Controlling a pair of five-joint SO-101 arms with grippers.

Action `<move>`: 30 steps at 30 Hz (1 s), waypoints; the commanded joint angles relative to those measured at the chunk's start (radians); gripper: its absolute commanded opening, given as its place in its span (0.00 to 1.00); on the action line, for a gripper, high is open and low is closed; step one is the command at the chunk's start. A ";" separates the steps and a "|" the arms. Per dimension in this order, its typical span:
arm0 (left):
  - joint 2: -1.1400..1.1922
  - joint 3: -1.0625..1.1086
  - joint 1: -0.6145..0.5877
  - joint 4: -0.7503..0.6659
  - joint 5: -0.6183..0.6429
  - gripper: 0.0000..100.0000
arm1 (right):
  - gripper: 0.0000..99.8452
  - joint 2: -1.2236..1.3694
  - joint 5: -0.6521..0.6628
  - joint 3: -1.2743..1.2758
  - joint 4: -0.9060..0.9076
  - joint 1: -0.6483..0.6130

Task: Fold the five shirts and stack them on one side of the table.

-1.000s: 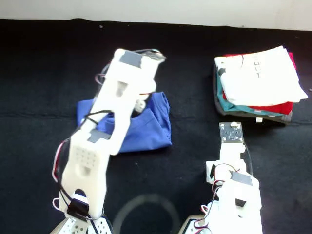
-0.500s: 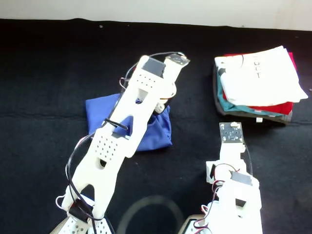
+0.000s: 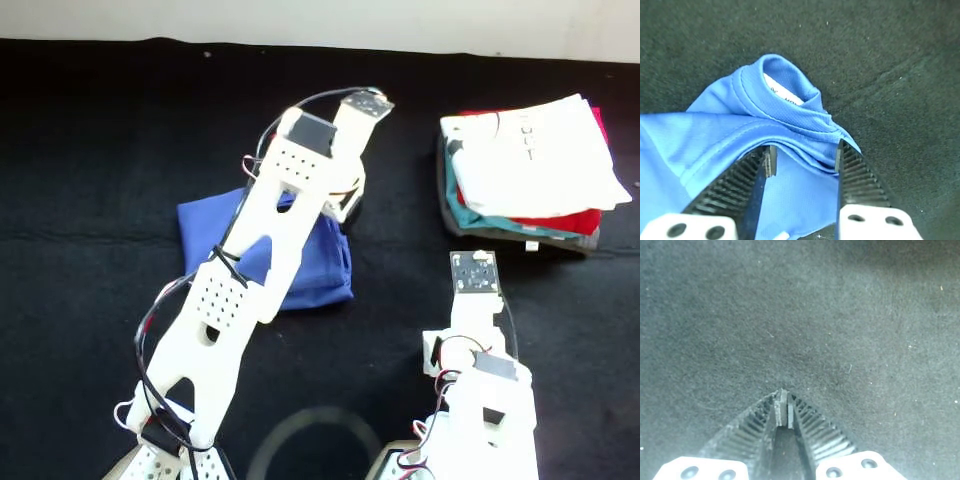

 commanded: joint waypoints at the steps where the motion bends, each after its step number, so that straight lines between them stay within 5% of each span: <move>1: -0.074 -0.045 -0.018 0.011 0.005 0.16 | 0.01 -0.001 0.003 0.012 -0.024 0.025; 5: -0.197 0.010 -0.041 0.011 0.005 0.00 | 0.01 -0.001 0.003 0.012 -0.024 0.025; 18: -0.424 0.659 -0.271 -0.054 -0.078 0.01 | 0.01 -0.001 0.003 0.012 -0.024 0.025; 30: -0.239 0.542 -0.133 -0.206 -0.060 0.01 | 0.01 -0.001 0.003 0.012 -0.024 0.025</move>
